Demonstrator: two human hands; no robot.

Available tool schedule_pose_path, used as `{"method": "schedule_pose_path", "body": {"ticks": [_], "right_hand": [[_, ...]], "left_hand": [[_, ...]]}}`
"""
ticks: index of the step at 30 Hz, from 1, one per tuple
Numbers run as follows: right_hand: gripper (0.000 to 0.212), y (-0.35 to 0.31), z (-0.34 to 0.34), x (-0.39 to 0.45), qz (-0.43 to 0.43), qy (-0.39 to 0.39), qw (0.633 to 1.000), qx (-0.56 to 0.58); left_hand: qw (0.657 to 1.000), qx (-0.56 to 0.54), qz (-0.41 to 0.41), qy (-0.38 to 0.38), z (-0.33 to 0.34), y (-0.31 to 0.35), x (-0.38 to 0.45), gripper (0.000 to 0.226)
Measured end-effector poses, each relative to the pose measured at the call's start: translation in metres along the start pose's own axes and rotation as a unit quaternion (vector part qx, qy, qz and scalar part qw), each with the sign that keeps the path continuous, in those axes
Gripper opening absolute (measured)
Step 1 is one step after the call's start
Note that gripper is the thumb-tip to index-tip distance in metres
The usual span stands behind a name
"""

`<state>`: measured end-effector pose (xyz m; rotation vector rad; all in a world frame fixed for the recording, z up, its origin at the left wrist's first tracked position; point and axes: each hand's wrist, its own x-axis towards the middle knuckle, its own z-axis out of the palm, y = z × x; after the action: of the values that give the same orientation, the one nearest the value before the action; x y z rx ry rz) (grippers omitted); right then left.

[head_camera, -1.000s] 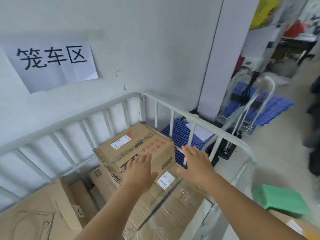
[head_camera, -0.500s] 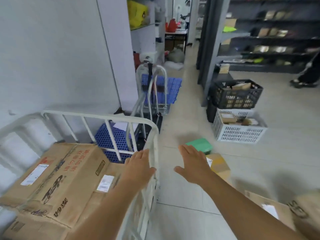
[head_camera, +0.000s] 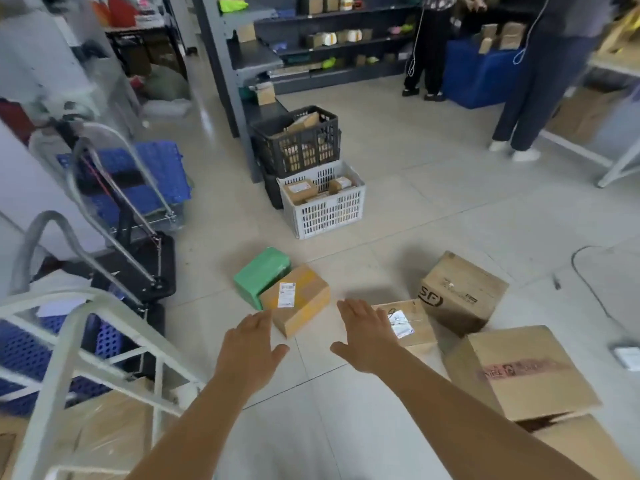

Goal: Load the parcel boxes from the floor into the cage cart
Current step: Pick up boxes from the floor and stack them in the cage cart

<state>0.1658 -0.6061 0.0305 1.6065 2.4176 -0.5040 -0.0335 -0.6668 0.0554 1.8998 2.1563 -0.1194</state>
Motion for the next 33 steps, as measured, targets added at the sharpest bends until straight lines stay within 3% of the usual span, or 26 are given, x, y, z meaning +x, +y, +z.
{"method": "schedule_pose_path", "body": {"ticks": [12,24,33], "right_hand": [[0.081,0.190,0.013,-0.036,0.200,0.033,0.974,0.105],[0.080,0.303,0.036,-0.088,0.425,0.051,0.884,0.190],[0.080,0.365,0.071,-0.116,0.522,0.026,0.821,0.231]], "left_hand": [[0.984,0.010,0.166,-0.058,0.025,0.188,0.098,0.071],[0.923,0.046,0.360,-0.132,0.073,0.337,0.166,0.057],[0.893,0.059,0.390,-0.215,0.125,0.416,0.182,0.074]]}}
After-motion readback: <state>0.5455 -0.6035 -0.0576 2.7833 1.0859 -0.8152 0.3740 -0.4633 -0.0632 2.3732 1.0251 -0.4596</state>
